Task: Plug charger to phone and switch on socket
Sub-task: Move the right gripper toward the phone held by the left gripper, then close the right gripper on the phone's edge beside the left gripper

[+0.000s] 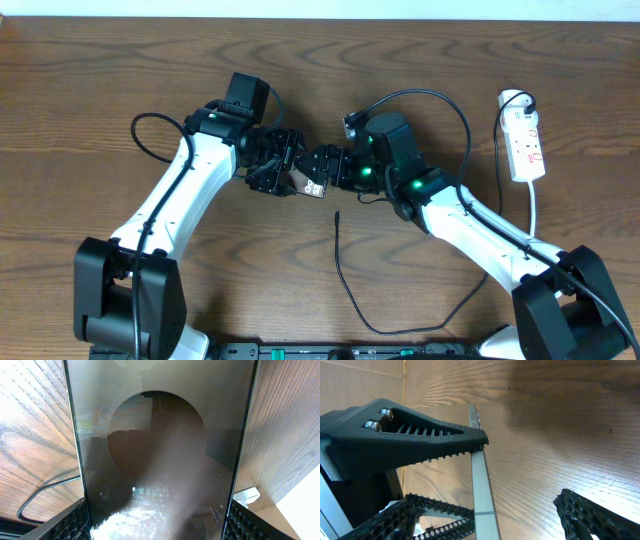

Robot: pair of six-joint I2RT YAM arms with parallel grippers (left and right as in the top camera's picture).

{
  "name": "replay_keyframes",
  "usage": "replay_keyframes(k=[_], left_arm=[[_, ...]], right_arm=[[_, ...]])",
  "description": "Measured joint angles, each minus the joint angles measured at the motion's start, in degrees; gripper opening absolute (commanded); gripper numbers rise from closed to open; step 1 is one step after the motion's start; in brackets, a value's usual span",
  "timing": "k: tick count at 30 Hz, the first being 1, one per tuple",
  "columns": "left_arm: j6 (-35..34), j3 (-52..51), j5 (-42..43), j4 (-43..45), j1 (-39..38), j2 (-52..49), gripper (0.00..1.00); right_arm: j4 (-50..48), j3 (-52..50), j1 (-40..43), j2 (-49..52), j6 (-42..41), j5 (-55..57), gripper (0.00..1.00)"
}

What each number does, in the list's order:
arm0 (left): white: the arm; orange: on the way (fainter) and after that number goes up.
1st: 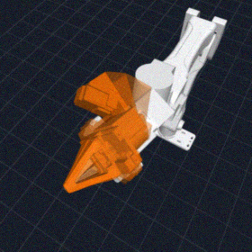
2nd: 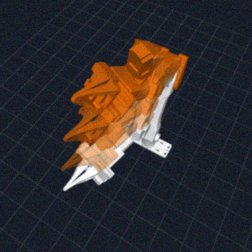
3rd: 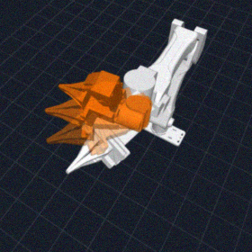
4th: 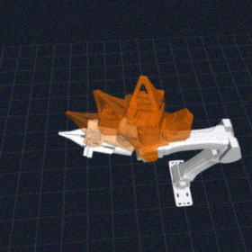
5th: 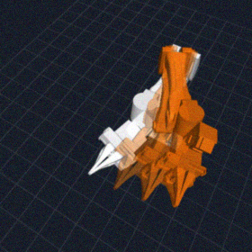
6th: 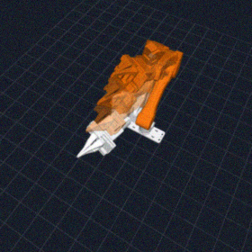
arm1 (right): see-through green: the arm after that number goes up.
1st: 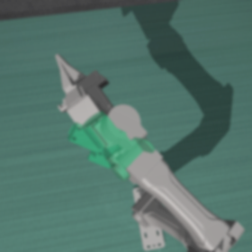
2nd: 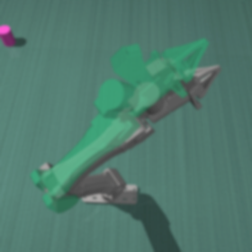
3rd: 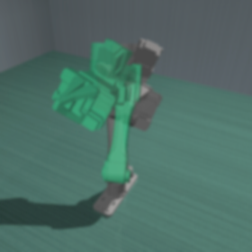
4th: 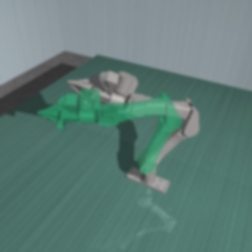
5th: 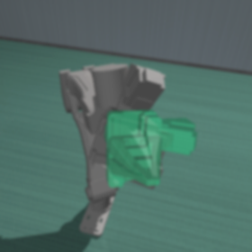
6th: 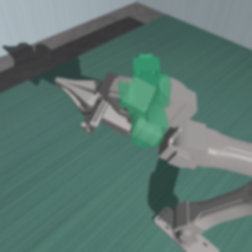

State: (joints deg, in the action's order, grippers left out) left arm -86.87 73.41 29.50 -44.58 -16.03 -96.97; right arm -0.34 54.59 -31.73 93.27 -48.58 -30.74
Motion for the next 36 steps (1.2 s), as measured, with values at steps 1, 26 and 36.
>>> replay_keyframes(k=[1, 26, 36], left_arm=[[-0.02, 0.0, 0.0, 0.0, -0.11, 0.0, 0.07], [-0.37, 0.0, 0.15, 0.11, -0.28, 0.0, 0.07], [-0.37, 0.0, 0.17, 0.15, -1.07, 0.0, 0.08]], right_arm=[[0.02, 0.0, -0.13, 0.0, -0.02, 0.17, 0.88], [0.07, 0.0, -2.67, 0.0, -0.57, 3.96, 0.55], [0.11, 0.0, -2.97, 0.0, -0.46, 4.83, 0.33]])
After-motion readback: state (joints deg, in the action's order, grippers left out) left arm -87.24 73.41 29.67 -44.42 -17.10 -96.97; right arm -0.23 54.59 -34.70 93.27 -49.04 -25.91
